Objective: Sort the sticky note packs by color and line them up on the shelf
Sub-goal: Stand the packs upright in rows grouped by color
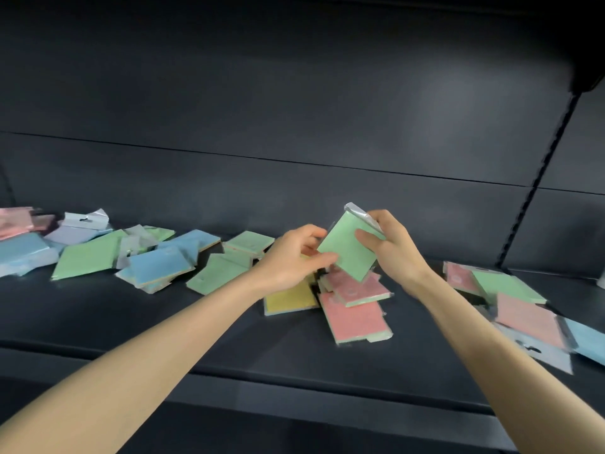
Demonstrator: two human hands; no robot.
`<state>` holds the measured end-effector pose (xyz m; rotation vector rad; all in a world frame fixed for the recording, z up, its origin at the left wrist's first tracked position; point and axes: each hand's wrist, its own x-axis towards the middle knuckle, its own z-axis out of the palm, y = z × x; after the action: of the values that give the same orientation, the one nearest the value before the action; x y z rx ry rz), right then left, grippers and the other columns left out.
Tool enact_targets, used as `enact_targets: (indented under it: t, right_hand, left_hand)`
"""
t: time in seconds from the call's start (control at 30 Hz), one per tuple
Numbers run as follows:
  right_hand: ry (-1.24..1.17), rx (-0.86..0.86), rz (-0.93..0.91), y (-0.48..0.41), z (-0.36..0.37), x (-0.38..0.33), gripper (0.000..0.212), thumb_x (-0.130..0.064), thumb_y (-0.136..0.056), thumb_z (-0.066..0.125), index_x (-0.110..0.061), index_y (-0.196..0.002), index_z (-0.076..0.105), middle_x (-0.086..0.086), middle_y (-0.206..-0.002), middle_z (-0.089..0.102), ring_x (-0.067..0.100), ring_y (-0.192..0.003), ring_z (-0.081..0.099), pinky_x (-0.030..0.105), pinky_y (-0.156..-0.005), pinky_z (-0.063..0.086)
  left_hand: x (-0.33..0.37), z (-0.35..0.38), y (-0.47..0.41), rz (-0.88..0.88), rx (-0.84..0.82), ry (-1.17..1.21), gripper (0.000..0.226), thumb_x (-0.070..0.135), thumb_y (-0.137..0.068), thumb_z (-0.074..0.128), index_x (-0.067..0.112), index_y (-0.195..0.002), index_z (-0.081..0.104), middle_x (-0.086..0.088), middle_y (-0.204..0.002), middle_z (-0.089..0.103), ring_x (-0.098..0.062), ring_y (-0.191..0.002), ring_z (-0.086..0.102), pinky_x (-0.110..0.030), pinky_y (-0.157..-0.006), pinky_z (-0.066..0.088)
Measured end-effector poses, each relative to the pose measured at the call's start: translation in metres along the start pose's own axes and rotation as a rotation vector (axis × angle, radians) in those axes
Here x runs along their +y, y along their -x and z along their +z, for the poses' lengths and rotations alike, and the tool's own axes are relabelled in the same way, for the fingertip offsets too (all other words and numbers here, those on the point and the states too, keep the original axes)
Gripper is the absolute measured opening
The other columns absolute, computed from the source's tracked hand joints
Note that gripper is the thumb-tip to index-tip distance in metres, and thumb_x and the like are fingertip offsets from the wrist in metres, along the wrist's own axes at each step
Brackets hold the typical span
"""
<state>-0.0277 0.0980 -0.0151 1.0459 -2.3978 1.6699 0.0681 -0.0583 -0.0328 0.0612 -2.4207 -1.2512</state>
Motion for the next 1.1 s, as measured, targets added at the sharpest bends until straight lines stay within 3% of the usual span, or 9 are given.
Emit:
enact_targets:
  t: [0.2, 0.33, 0.53, 0.7, 0.8, 0.9, 0.97, 1.03, 1.1]
  right_hand:
    - [-0.102, -0.157, -0.034, -0.02, 0.074, -0.036, 0.021, -0.007, -0.096, 0.046, -0.014, -0.116, 0.051, -0.002, -0.096, 0.058, 0.012, -0.084, 0.057, 0.023, -0.065, 0.047]
    - [-0.013, -0.172, -0.074, -0.036, 0.136, -0.052, 0.02, -0.014, -0.092, 0.058, -0.021, -0.111, 0.056, 0.008, -0.111, 0.052, 0.018, -0.085, 0.061, 0.02, -0.058, 0.052]
    - [0.05, -0.096, -0.049, -0.05, 0.233, -0.085, 0.034, -0.024, -0.081, 0.073, -0.021, -0.111, 0.057, -0.007, -0.097, 0.055, 0.014, -0.08, 0.056, 0.03, -0.071, 0.053]
    - [0.108, -0.099, -0.046, -0.056, 0.293, -0.107, 0.033, -0.027, -0.08, 0.073, -0.022, -0.108, 0.055, -0.006, -0.099, 0.055, 0.011, -0.076, 0.053, 0.013, -0.056, 0.041]
    - [0.105, -0.147, -0.013, -0.06, 0.318, -0.119, 0.033, -0.027, -0.081, 0.073, -0.022, -0.109, 0.055, -0.003, -0.101, 0.055, 0.012, -0.078, 0.053, 0.009, -0.05, 0.041]
    - [0.146, -0.194, -0.001, -0.062, 0.339, -0.129, 0.036, -0.028, -0.081, 0.072, -0.02, -0.112, 0.055, -0.002, -0.105, 0.056, 0.014, -0.082, 0.053, 0.01, -0.055, 0.041]
    - [0.161, -0.233, -0.001, -0.062, 0.351, -0.13, 0.037, -0.027, -0.082, 0.072, -0.018, -0.114, 0.055, -0.001, -0.107, 0.056, 0.016, -0.086, 0.054, 0.01, -0.058, 0.042]
    - [0.177, -0.269, -0.01, -0.06, 0.362, -0.132, 0.036, -0.025, -0.081, 0.072, -0.017, -0.113, 0.056, -0.003, -0.1, 0.054, 0.015, -0.082, 0.053, 0.009, -0.054, 0.041]
    - [0.197, -0.305, -0.005, -0.058, 0.371, -0.133, 0.033, -0.024, -0.081, 0.072, -0.018, -0.109, 0.055, -0.003, -0.089, 0.053, 0.014, -0.071, 0.052, 0.009, -0.046, 0.038]
  left_hand:
    - [-0.033, -0.076, 0.016, -0.009, 0.089, 0.139, 0.025, 0.006, -0.088, 0.063, 0.008, -0.112, 0.056, -0.013, -0.092, 0.07, -0.015, -0.071, 0.068, -0.023, -0.068, 0.056]
    - [-0.072, -0.138, 0.03, -0.032, 0.111, 0.115, 0.024, 0.004, -0.088, 0.061, 0.004, -0.112, 0.058, -0.012, -0.083, 0.069, -0.011, -0.062, 0.066, -0.02, -0.061, 0.053]
    - [-0.125, -0.23, 0.052, -0.092, 0.107, 0.042, 0.024, 0.012, -0.09, 0.061, 0.013, -0.114, 0.058, -0.016, -0.082, 0.068, -0.009, -0.061, 0.061, -0.027, -0.069, 0.054]
    - [-0.161, -0.284, 0.063, -0.121, 0.074, -0.049, 0.018, 0.016, -0.089, 0.062, 0.016, -0.107, 0.057, -0.014, -0.084, 0.069, -0.018, -0.073, 0.059, -0.036, -0.078, 0.049]
    - [-0.177, -0.307, 0.068, -0.153, 0.085, -0.039, 0.017, 0.013, -0.087, 0.065, 0.014, -0.103, 0.059, -0.01, -0.09, 0.067, -0.015, -0.07, 0.06, -0.032, -0.076, 0.049]
    - [-0.189, -0.324, 0.074, -0.169, 0.092, -0.043, 0.016, 0.007, -0.084, 0.067, 0.009, -0.1, 0.062, -0.01, -0.092, 0.064, -0.016, -0.067, 0.059, -0.028, -0.07, 0.051]
    - [-0.195, -0.332, 0.081, -0.193, 0.094, -0.052, 0.018, 0.005, -0.082, 0.069, 0.005, -0.099, 0.063, -0.01, -0.086, 0.063, -0.018, -0.064, 0.058, -0.032, -0.071, 0.052]
    - [-0.201, -0.338, 0.09, -0.223, 0.099, -0.071, 0.018, 0.005, -0.079, 0.072, 0.006, -0.096, 0.064, -0.01, -0.083, 0.064, -0.016, -0.059, 0.059, -0.032, -0.069, 0.053]
    - [-0.204, -0.341, 0.098, -0.246, 0.093, -0.127, 0.021, 0.007, -0.077, 0.074, 0.01, -0.095, 0.063, -0.011, -0.083, 0.064, -0.014, -0.058, 0.06, -0.02, -0.062, 0.05]
